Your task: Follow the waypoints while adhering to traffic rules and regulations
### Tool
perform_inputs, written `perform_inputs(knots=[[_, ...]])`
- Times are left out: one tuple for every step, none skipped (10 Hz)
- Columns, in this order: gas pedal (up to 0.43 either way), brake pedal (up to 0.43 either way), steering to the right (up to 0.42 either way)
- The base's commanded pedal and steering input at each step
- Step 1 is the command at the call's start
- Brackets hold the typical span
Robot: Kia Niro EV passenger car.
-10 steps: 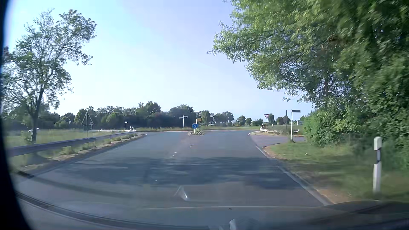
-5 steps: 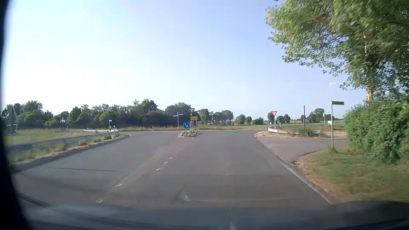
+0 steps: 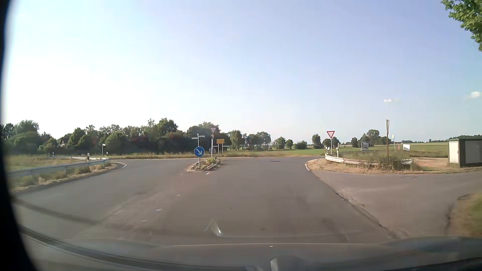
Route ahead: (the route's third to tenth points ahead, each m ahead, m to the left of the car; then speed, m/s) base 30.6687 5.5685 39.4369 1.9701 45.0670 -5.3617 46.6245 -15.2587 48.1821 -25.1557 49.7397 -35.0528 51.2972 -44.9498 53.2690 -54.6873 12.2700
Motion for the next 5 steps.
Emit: perform_inputs(knots=[[0.000, 0.189, 0.017], [0.000, 0.201, 0.018], [0.000, 0.232, 0.019], [0.000, 0.244, 0.022], [0.000, 0.256, 0.026]])
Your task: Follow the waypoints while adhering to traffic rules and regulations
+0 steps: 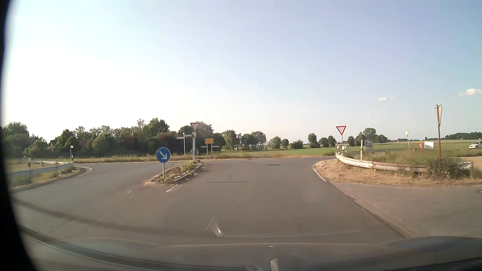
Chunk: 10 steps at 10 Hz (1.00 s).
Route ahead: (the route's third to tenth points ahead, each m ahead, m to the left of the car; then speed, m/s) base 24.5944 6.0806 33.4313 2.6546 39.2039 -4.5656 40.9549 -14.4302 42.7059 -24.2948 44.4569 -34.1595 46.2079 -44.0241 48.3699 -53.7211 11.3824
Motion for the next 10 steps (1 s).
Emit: perform_inputs(knots=[[0.000, 0.262, 0.028], [0.000, 0.268, 0.029], [0.000, 0.268, 0.029], [0.000, 0.274, 0.029], [0.000, 0.268, 0.033], [0.000, 0.268, 0.037], [0.000, 0.268, 0.038], [0.000, 0.274, 0.039], [0.000, 0.287, 0.039], [0.000, 0.287, 0.039]])
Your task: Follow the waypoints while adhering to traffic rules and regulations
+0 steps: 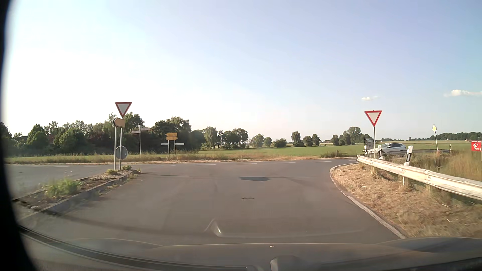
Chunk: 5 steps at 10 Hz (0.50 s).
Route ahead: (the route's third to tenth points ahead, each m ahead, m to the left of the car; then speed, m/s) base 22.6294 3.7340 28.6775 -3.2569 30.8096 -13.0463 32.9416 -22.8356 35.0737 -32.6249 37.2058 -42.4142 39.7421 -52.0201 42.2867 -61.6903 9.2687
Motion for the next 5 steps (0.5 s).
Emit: perform_inputs(knots=[[0.000, 0.287, 0.040], [0.000, 0.287, 0.045], [0.000, 0.287, 0.050], [0.000, 0.287, 0.051], [0.000, 0.287, 0.051]])
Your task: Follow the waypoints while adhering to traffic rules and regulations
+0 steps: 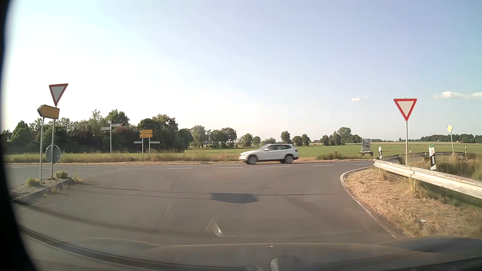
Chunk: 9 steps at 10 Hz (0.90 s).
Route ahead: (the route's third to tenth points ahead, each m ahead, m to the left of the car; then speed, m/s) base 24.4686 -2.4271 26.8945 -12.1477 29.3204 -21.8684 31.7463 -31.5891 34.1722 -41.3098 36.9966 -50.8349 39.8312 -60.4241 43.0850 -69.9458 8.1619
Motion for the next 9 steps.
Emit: perform_inputs(knots=[[0.000, 0.287, 0.050], [0.000, 0.287, 0.050], [0.000, 0.287, 0.051], [0.000, 0.287, 0.052], [0.000, 0.287, 0.053], [0.000, 0.287, 0.058], [0.000, 0.280, 0.065], [0.000, 0.280, 0.070], [0.000, 0.280, 0.075]])
